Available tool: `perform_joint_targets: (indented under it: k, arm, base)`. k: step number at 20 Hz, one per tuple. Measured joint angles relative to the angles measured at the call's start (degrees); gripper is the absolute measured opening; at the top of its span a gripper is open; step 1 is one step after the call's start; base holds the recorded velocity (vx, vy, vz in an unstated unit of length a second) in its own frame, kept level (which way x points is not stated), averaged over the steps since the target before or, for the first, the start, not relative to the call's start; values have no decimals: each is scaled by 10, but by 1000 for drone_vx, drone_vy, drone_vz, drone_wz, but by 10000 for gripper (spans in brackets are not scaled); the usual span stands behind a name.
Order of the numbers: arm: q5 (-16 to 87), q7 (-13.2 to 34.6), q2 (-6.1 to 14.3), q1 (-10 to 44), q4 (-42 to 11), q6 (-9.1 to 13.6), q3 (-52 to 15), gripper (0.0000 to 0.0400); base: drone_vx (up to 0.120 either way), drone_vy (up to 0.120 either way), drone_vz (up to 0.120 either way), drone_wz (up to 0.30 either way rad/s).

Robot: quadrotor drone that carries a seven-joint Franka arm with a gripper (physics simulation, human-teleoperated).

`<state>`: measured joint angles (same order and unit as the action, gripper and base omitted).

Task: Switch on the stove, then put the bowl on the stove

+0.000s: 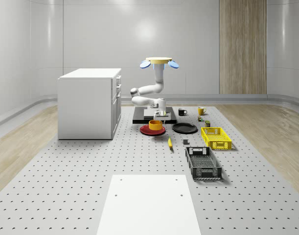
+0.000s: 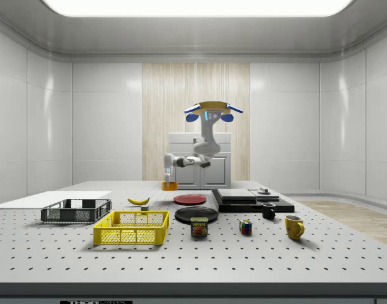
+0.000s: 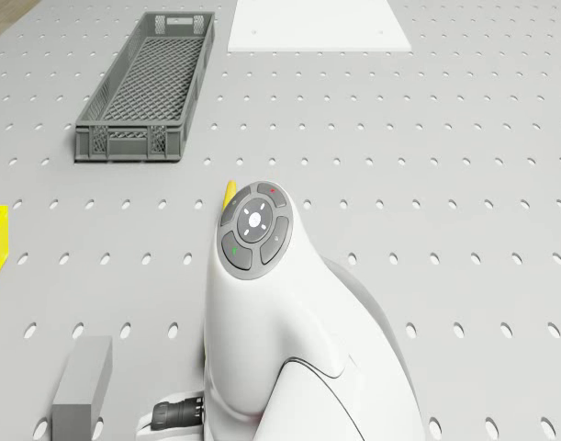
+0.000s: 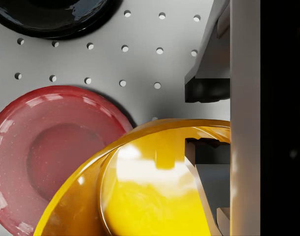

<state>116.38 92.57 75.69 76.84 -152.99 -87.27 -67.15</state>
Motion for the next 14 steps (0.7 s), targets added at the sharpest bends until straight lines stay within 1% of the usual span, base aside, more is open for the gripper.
perform_joint_targets:
  k: [3,5,9,14]
  arm:
    - [7,-24,-15,-12,0,11,2,104]
    - [11,-21,-23,-14,-1,19,3,107]
    - [12,8,-22,-11,-2,20,3,106]
    - [11,5,-20,-8,-2,19,3,105]
  base:
    - [-120,0,0,0]
    - [-120,0,0,0]
    - [-120,0,0,0]
    - [-120,0,0,0]
